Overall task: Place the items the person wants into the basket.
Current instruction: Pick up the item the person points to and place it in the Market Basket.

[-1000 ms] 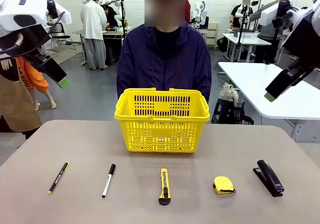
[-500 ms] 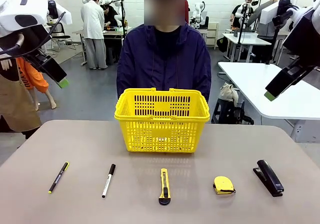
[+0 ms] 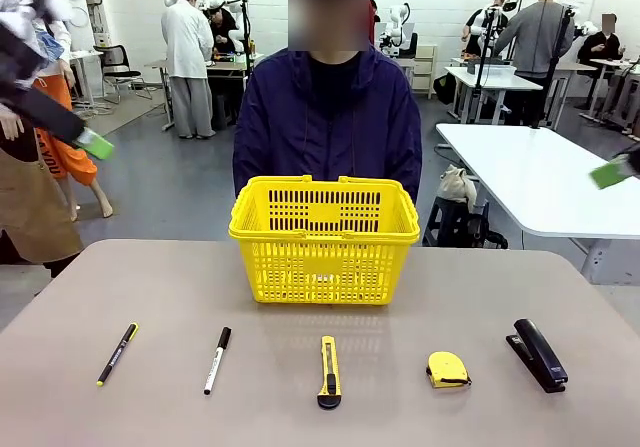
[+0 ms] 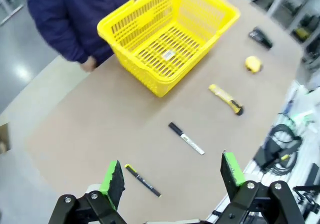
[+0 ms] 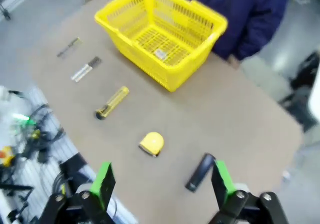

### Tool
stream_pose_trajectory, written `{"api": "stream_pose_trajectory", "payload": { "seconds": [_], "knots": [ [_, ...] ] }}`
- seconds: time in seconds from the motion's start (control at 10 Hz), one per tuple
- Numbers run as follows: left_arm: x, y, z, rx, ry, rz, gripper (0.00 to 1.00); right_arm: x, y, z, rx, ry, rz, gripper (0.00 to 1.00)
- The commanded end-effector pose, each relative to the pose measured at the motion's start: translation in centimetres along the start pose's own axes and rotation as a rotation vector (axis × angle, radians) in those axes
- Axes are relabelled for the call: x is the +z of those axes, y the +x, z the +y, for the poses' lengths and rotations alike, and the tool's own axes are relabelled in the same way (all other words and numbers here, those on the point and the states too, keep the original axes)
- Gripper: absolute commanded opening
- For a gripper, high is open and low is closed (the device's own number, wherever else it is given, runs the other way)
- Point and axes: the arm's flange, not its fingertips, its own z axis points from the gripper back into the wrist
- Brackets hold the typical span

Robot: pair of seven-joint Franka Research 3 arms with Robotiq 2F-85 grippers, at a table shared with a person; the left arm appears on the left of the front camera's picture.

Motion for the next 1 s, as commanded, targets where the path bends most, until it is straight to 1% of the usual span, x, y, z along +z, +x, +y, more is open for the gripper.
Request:
{"api": "stream_pose_trajectory", "payload": {
  "seconds": [0.0, 0.1, 0.2, 0.3, 0.4, 0.5, 0.6, 0.9],
  "knots": [
    [3.7, -2.2, 3.8, 0.022, -0.146, 0.007, 1.00, 1.6, -3.3, -2.6, -0.041, 0.097, -0.087, 1.00],
    [5.1, -4.1, 6.3, 0.056, -0.198, -0.049, 1.00, 2.5, -5.3, -4.2, -0.055, 0.140, -0.153, 1.00],
    [6.1, -6.3, 8.5, 0.102, -0.229, -0.106, 1.00, 3.1, -7.2, -5.8, -0.077, 0.143, -0.197, 1.00],
    [7.0, -8.4, 10.3, 0.120, -0.232, -0.137, 1.00, 3.5, -9.2, -7.4, -0.111, 0.155, -0.230, 1.00],
    [7.6, -9.5, 11.2, 0.129, -0.230, -0.150, 1.00, 3.6, -10.8, -8.7, -0.135, 0.157, -0.251, 1.00],
    [7.9, -10.3, 11.1, 0.132, -0.223, -0.153, 1.00, 3.9, -12.2, -9.6, -0.137, 0.169, -0.255, 1.00],
    [8.8, -11.4, 11.9, 0.133, -0.222, -0.154, 1.00, 4.4, -13.4, -10.2, -0.144, 0.170, -0.260, 1.00],
    [10.8, -14.2, 12.5, 0.184, -0.173, -0.161, 1.00, 6.6, -16.5, -11.1, -0.174, 0.185, -0.258, 1.00]
  ]
}}
